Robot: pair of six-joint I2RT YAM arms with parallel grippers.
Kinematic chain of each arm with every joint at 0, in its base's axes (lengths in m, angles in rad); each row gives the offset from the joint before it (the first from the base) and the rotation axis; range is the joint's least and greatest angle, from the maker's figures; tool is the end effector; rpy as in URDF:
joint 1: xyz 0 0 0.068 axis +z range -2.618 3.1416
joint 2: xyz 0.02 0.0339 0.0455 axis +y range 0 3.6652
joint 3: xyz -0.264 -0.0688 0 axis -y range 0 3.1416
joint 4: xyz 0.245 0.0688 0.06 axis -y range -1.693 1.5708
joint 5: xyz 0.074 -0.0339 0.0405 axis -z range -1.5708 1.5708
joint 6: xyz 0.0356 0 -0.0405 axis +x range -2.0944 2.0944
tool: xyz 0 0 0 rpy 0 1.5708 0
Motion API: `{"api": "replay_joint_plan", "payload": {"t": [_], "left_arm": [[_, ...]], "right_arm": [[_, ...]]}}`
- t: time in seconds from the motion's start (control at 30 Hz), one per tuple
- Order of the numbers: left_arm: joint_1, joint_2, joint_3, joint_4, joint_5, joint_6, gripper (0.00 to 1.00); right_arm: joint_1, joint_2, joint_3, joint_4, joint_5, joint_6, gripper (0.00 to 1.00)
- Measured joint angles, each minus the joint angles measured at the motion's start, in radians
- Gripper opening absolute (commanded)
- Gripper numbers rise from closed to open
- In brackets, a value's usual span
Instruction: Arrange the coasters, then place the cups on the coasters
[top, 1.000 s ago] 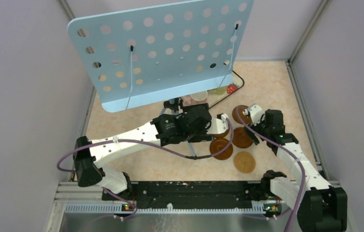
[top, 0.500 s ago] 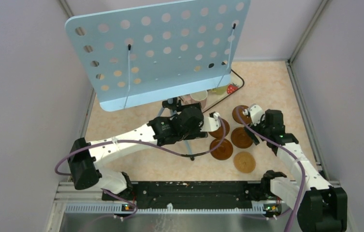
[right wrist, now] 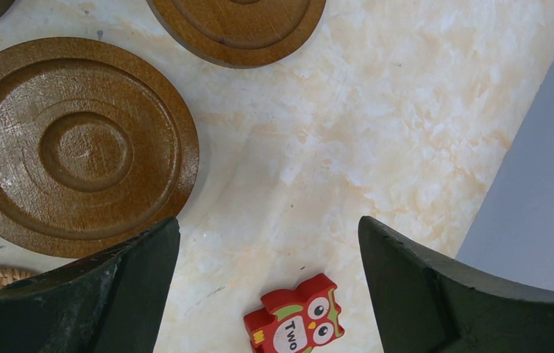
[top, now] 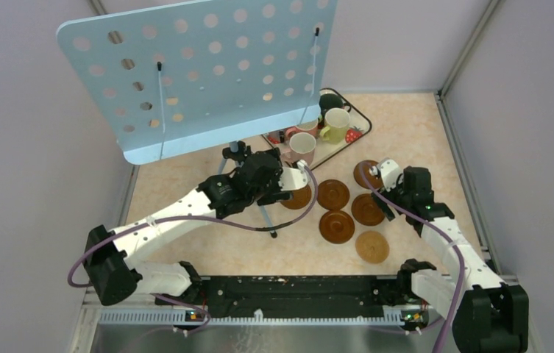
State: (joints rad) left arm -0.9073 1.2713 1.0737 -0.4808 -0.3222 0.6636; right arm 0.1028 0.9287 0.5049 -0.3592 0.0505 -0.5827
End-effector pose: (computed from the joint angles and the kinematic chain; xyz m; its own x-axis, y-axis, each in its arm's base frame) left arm 0.1801 -0.2121 0.3089 0.0623 0.8690 -0.4909 0.7072 0.3087 0.6361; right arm 0.1867 0.0175 0.2016 -0.5491 -0.6091 -0.5722 -0.4420 0.7927 -0.4198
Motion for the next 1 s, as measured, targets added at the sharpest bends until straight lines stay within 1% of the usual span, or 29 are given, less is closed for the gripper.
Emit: {"api": "replay_joint_plan", "payload": {"t": [0.13,0.17,0.57,1.0], "left_arm": [[0.09,-0.029,-0.025,0.013,0.053,0.048,0.95],[0.097,-0.031,-0.027,0.014,0.055,0.051,0.95],[0.327,-0.123,-0.127,0.073,0.201,0.22,0.97],[0.591,-0.13,-0.149,0.062,0.422,0.401,0.97]], "right_arm": [[0.0,0.0,0.0,0.0,0.0,0.0,0.9],[0.0,0.0,0.0,0.0,0.0,0.0,0.9],[0.0,0.001,0.0,0.0,-0.003,0.0,0.9],[0.0,0.001,0.0,0.0,-0.008,0.0,0.9]]}}
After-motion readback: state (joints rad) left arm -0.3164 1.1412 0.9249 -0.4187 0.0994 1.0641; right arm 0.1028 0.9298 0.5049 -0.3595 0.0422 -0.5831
